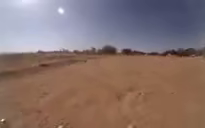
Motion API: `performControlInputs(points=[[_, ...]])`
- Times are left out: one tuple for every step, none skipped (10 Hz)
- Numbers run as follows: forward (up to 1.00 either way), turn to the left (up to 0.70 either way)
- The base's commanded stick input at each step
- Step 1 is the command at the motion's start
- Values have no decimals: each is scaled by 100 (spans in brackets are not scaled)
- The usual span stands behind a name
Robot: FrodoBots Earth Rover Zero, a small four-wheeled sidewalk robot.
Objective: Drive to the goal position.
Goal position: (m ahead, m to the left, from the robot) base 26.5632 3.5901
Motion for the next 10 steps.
performControlInputs(points=[[100, -27], [100, -27], [100, -13], [100, 0], [100, 0], [100, 0], [100, 0], [100, 0], [100, 0], [100, 0]])
